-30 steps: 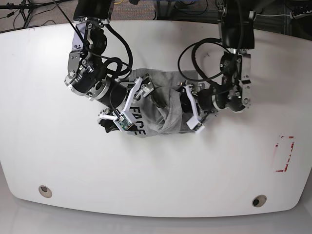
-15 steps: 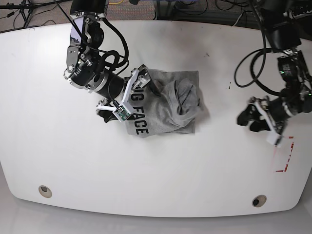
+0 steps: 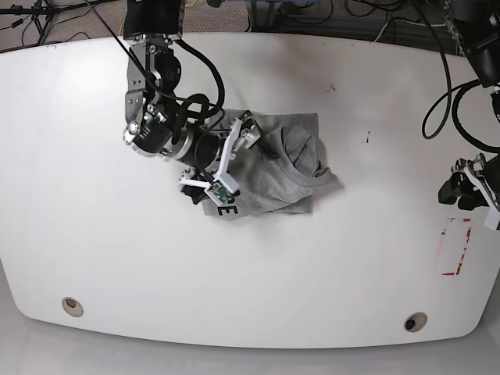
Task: Fold the T-shirt properly
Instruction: 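Open the left gripper and withdraw it from the folded bundle, then grasp the bundle with both grippers and flip it over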
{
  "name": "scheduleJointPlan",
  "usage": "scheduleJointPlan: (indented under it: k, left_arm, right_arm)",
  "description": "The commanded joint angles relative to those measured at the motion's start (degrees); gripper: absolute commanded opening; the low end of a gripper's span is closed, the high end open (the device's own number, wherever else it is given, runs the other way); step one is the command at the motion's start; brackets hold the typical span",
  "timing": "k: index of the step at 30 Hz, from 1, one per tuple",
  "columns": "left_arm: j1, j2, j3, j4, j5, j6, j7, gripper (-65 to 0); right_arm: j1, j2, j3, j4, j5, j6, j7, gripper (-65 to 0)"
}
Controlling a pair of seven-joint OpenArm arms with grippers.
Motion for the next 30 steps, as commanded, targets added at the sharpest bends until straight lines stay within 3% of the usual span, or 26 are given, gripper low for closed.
scheduleJointPlan:
  k: [1,7,13,18,25,30]
  left_arm:
    - [0.2,-1.2,-0.3,0.9,-0.8,-0.1,-0.5,-31.8]
    - [0.4,-0.2,0.0,0.9,-0.8,-0.1,-0.5,-31.8]
    - [0.4,0.9,3.3,0.9,-0.8,-0.1,-0.5,-31.8]
    - [-0.2,0.9,9.0,1.7,-0.9,-0.1,-0.5,-31.9]
    - [-0.3,3.1,17.0,8.5,-0.1,-0.1,-0.6,-31.9]
    - [-0.3,6.7,23.9,14.6,6.9,-0.1,-0.6,-31.9]
  right_arm:
    - [2.0,-0.8,-2.6,-2.7,1.1,0.1,1.9,-8.9]
    - [2.2,-1.1,-8.3,-11.6,1.1,0.1,8.1,-31.5]
    - [4.8,-1.1,-14.7,-20.7,1.0,0.1,13.9,-46.9]
    - [6.8,-1.1,-16.7,-22.3,1.5,-3.2,14.2,-48.4]
    - [7.5,-0.8,-14.8,-12.3,1.6,-3.8,11.3,-48.4]
    - [9.2,-0.5,-9.1,-6.7,1.6,-3.3,6.4,-48.4]
